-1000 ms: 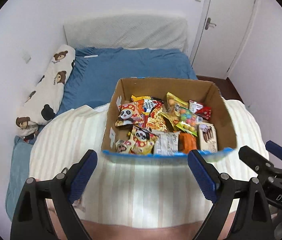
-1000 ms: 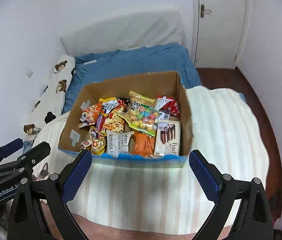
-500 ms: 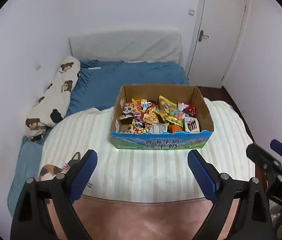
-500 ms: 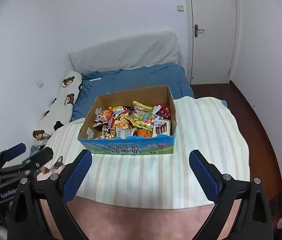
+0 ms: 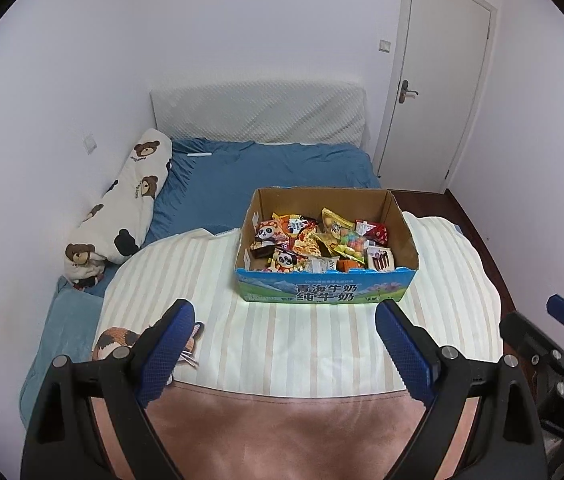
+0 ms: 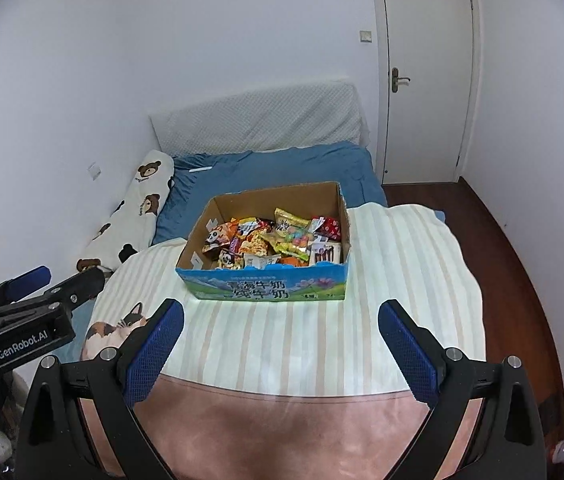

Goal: Organize snacks

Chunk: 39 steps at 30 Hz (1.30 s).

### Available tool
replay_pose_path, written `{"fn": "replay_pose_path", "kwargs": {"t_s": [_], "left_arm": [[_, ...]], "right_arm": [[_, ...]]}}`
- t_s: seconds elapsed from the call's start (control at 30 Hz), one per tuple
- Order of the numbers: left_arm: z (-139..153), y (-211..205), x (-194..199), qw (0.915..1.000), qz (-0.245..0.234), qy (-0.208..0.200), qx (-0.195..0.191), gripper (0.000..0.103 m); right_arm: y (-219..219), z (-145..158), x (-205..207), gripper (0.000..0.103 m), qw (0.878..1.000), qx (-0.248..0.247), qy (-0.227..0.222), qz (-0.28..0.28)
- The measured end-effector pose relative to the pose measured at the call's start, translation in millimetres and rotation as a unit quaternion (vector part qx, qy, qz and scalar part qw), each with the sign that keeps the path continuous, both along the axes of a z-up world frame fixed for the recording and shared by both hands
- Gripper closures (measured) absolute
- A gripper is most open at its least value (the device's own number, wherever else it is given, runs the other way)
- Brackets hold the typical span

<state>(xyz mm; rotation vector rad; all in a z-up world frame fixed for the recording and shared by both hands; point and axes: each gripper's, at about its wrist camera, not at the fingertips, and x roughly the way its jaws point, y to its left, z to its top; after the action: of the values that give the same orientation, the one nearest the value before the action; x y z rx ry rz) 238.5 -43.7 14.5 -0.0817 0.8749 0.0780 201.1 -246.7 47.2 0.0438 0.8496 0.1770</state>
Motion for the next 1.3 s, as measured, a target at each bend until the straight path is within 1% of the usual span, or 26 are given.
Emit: {"fn": "replay_pose_path", "kwargs": {"t_s": [0.07, 0.1, 0.13, 0.33, 0.43, 0.5, 0.6, 0.73, 0.9, 1.03, 1.3], "left_arm": [[-2.2, 0.0, 2.5, 1.0, -0.001, -0.001, -0.001, 0.009], [-3.7, -0.6, 4.2, 1.0, -0.001, -0.001, 0.0, 0.003], [-6.0, -1.1, 7.5, 1.0, -0.001, -0.003, 0.006, 0.0], [-12.8, 2.0, 25.0, 0.9998, 0.015, -0.009, 0.01, 0.0], [-17.9, 6.3, 36.1, 0.9997, 0.022, -0.004, 0.01, 0.0], [-21.2, 7.9, 43.9, 0.9997, 0.022, -0.001, 0.01, 0.0], [-26.9, 7.4, 57.6, 0.9994, 0.022, 0.01, 0.025, 0.0], [-32.7, 7.7, 70.6, 0.9994, 0.019, 0.018, 0.025, 0.0], [-44.0, 6.5, 85.6, 0.9989, 0.012, 0.041, 0.02, 0.0], [-52.3, 6.4, 94.0, 0.9984, 0.012, 0.053, 0.016, 0.0], [-57.2, 4.8, 98.2, 0.998, 0.006, 0.061, 0.013, 0.0]], "right_arm": [[-0.6, 0.5, 3.7, 0.0, 1.0, -0.003, -0.007, -0.004], [-0.4, 0.7, 5.2, 0.0, 1.0, -0.005, -0.012, -0.005], [-0.5, 0.2, 7.9, 0.0, 1.0, -0.008, -0.018, -0.008], [0.2, -6.1, 30.6, 0.0, 0.999, -0.016, -0.027, -0.022], [-1.1, -11.2, 44.8, 0.0, 0.999, -0.019, -0.026, -0.031], [-1.8, -15.4, 55.1, 0.0, 0.999, -0.02, -0.021, -0.035], [-1.9, -21.7, 69.3, 0.0, 0.999, -0.021, -0.015, -0.04], [-0.4, -32.6, 87.4, 0.0, 0.999, -0.019, -0.001, -0.043], [0.7, -43.6, 106.9, 0.0, 0.999, -0.012, 0.013, -0.046], [2.3, -49.7, 115.9, 0.0, 0.998, -0.014, 0.019, -0.05], [2.7, -53.5, 120.6, 0.0, 0.998, -0.023, 0.022, -0.052]]}}
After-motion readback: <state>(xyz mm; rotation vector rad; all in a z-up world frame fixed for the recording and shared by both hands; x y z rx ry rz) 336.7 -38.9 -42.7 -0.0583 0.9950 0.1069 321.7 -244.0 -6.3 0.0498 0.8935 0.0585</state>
